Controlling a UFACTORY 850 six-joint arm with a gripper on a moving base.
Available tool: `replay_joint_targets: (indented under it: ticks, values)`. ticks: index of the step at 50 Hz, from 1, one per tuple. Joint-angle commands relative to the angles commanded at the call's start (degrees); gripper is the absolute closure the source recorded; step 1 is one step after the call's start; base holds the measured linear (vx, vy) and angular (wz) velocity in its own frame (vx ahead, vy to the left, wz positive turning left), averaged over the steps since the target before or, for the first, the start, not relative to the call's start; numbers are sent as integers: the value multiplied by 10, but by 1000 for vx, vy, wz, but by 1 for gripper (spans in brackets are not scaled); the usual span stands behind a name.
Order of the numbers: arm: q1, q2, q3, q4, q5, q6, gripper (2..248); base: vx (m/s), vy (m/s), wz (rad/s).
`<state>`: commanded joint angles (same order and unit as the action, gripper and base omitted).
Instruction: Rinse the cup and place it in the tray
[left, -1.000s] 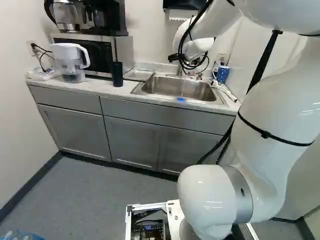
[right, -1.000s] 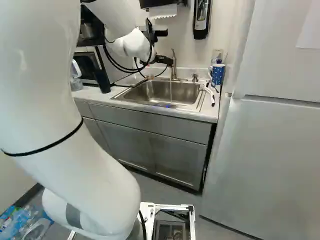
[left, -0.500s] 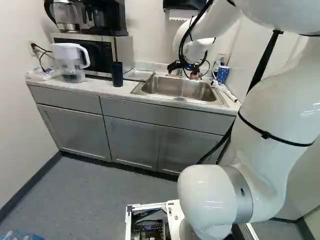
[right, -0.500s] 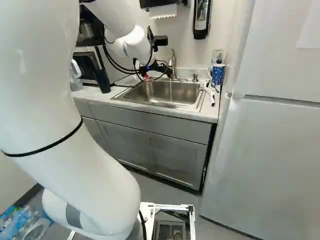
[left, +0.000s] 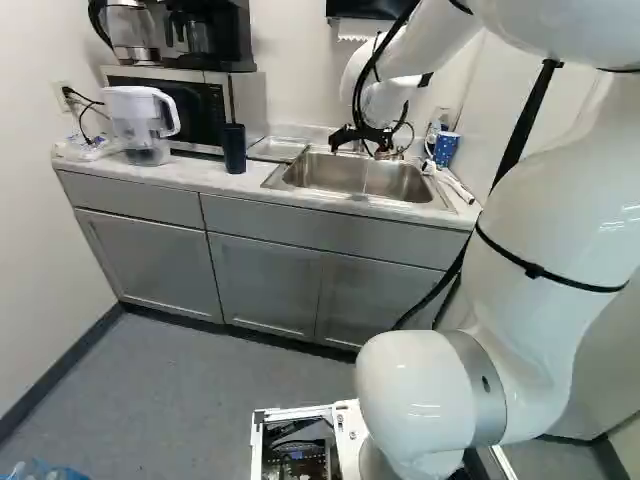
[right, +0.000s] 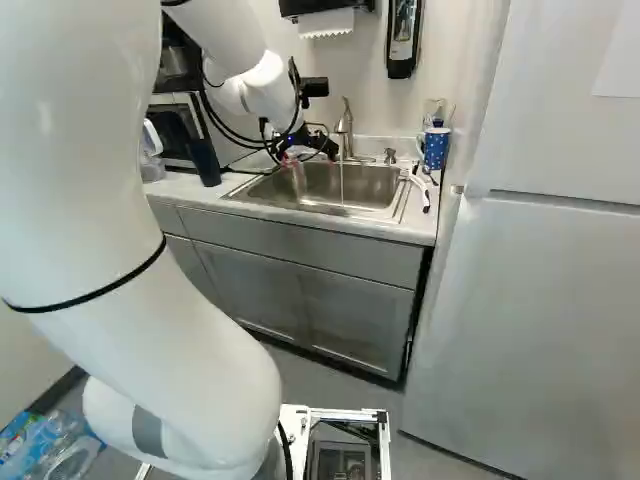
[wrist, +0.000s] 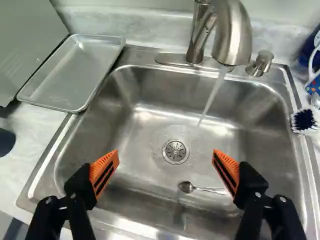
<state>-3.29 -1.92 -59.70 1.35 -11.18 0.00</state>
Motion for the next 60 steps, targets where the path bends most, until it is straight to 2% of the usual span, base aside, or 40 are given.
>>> replay_joint_targets:
  ticks: [60]
  values:
    - [108,-12,-13,0,0,0,3,0,0,0]
